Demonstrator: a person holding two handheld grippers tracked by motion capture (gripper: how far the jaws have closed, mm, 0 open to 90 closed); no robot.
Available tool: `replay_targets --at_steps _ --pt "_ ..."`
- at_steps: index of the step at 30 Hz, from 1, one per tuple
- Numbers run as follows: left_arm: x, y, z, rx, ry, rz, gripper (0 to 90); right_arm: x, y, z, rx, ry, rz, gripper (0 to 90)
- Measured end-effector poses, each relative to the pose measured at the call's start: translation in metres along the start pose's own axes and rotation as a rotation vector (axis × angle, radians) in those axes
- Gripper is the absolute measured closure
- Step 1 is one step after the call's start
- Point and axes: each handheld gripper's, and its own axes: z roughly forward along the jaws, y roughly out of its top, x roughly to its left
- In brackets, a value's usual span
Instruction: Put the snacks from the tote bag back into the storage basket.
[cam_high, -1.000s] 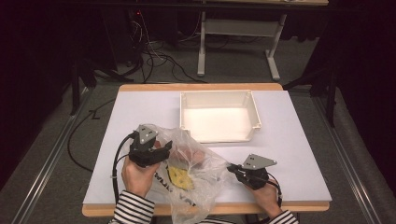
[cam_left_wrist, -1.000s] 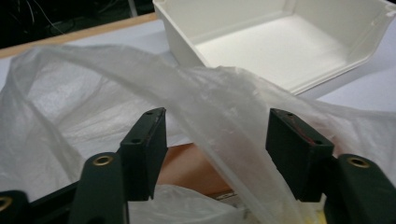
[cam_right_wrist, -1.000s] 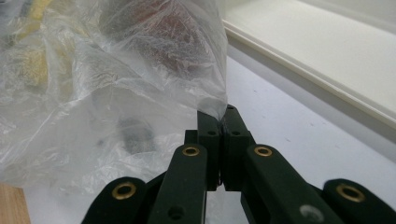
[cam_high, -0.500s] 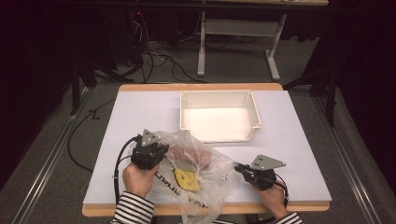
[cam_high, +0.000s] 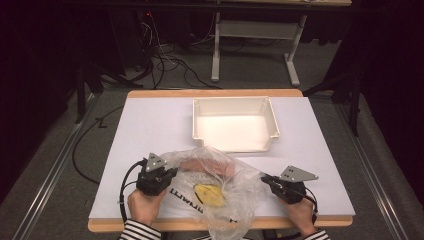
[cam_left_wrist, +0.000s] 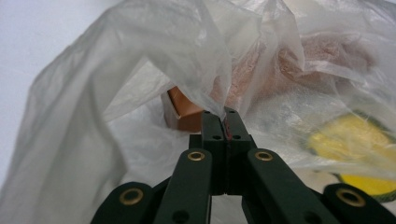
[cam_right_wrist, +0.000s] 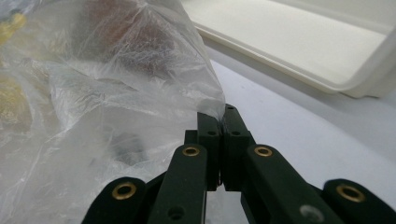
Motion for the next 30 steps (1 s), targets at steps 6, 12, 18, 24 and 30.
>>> replay_targets --at_steps 6,12,18,24,30 --pt "-0.003 -0.003 0.01 0.012 -0.014 -0.001 90.0 -0.009 -0.005 -0.006 0.0 -0.022 0.029 89.3" --pt "-0.012 -0.001 0.023 0.016 -0.048 0.016 90.0 -0.02 -0.011 -0.014 -0.002 -0.056 0.056 88.9" --pt "-0.022 0.003 0.033 0.019 -0.071 0.038 90.0 -0.029 -0.016 -0.021 0.002 -0.087 0.072 88.3" --pt "-0.027 0.007 0.04 0.012 -0.084 0.055 90.0 -0.036 -0.017 -0.022 0.013 -0.106 0.104 88.2" --pt "-0.032 0.007 0.046 0.004 -0.096 0.063 90.0 -0.041 -0.016 -0.022 0.03 -0.121 0.116 88.1"
